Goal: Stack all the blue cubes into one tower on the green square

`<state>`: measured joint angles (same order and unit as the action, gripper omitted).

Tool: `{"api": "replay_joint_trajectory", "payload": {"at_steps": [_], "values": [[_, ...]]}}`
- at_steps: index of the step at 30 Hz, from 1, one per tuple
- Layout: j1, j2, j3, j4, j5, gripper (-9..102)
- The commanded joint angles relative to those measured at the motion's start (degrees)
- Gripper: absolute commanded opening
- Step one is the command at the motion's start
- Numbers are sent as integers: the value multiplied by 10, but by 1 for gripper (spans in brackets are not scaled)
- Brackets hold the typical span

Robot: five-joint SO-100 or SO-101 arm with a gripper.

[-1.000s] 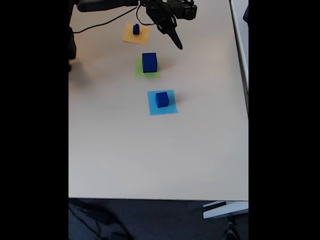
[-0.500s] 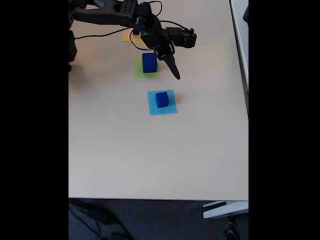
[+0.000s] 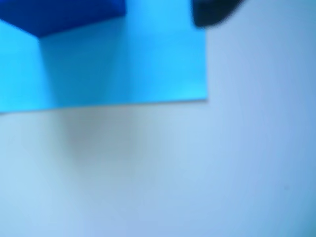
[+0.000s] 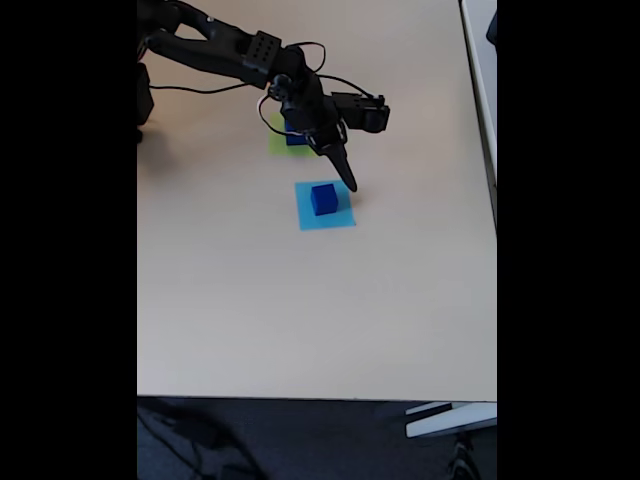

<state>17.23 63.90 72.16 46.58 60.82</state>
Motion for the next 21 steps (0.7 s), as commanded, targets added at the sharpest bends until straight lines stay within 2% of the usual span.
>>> {"api": "replay_joint_trajectory", "payload": {"at_steps": [1,10,21], "values": [[4,2,3,-12,-4,45],[27,41,91,-42,-13,44],[51,52,90,-40,-37,43]]}}
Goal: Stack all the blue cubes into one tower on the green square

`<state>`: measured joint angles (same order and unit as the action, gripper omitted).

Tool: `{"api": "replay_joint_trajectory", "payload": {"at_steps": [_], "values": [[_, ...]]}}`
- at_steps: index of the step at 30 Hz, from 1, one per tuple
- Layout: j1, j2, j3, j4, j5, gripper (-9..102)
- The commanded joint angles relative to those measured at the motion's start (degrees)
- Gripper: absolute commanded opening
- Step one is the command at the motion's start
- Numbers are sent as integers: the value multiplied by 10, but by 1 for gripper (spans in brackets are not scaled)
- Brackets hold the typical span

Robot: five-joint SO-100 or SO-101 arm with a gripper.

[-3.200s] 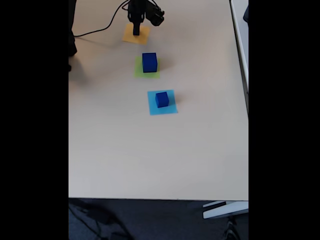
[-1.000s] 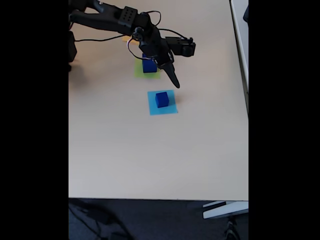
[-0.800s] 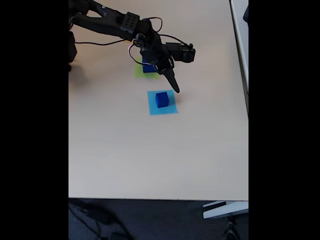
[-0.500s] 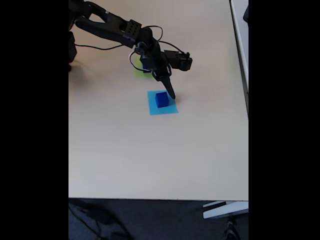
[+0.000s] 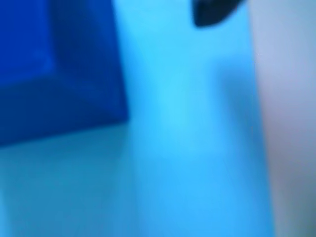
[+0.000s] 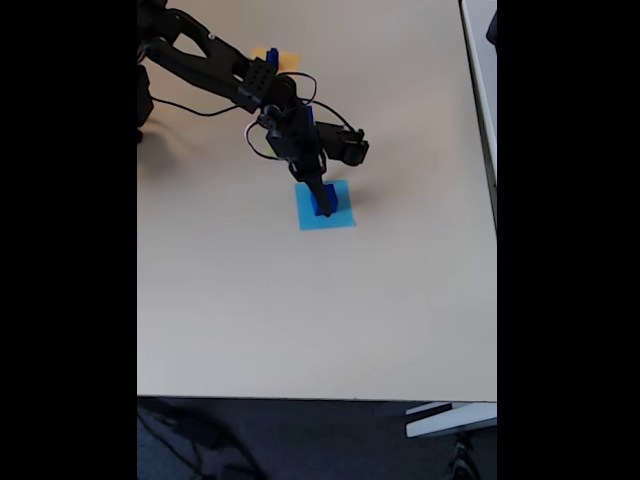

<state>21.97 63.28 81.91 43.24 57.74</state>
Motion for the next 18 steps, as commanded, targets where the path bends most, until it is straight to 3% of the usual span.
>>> {"api": "replay_joint_trajectory", "payload": {"at_steps": [1,18], "values": [[4,57,-10,-6,-6,43],[20,11,-34,-24,-1,35]]}}
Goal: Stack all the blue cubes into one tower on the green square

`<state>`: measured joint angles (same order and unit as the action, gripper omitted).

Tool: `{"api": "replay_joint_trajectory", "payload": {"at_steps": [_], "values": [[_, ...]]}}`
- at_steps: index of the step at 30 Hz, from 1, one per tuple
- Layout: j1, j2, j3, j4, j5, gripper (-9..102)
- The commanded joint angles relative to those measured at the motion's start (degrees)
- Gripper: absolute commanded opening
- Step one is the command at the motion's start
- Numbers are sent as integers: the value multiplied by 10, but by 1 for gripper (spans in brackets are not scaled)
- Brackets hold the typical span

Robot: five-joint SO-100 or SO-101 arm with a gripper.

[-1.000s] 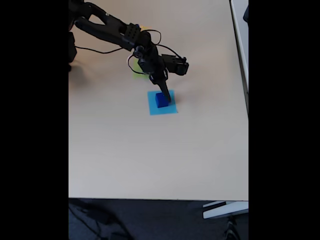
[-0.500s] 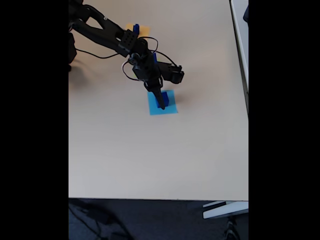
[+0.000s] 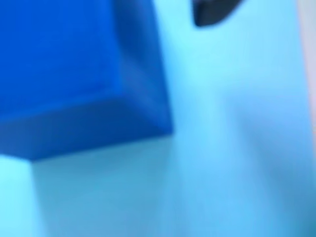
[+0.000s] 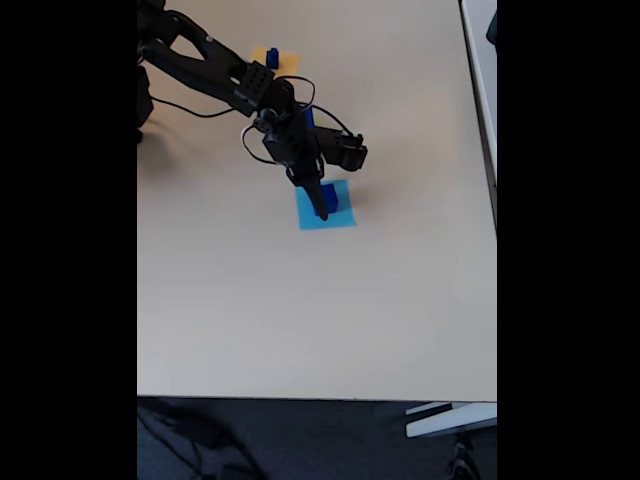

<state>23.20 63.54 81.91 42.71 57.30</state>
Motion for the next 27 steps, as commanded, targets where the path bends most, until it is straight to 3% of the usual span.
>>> {"api": "replay_joint_trajectory", "payload": {"at_steps": [1,18,27], "values": [[8,6,-34,-25,8,34],[-2,4,-19,-52,104,35],[-8,4,-16,-53,110,25]]}}
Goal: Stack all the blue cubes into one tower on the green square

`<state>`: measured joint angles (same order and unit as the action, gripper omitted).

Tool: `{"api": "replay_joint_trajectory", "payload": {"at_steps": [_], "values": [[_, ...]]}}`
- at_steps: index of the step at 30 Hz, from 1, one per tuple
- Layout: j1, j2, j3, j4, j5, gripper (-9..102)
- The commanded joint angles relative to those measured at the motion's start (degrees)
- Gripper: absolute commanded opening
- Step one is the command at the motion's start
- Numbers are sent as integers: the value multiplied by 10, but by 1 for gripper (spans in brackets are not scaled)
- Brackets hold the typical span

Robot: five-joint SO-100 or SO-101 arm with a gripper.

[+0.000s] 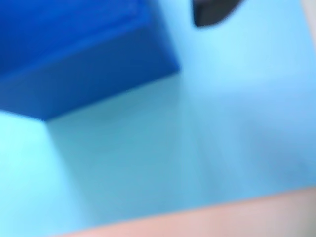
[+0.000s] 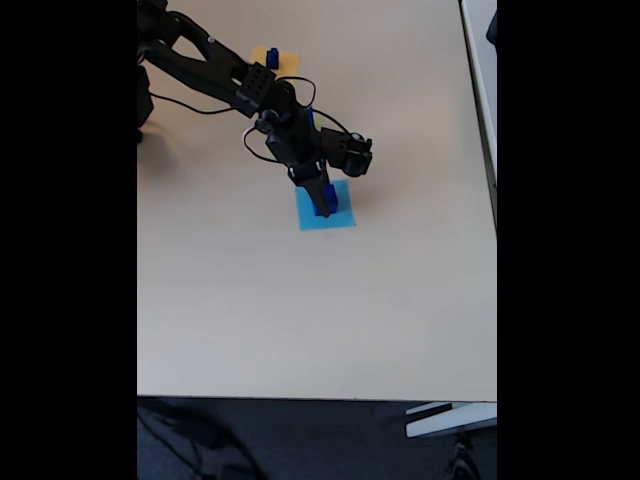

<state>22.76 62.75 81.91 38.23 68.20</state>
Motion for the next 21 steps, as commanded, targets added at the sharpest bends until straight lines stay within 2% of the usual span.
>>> {"api": "replay_joint_trajectory", "payload": {"at_steps": [1,9,21], "values": [[-4,11,-16,-8,0,24],[-5,11,-15,-9,-3,14],[-14,41,1,-6,-10,7]]}}
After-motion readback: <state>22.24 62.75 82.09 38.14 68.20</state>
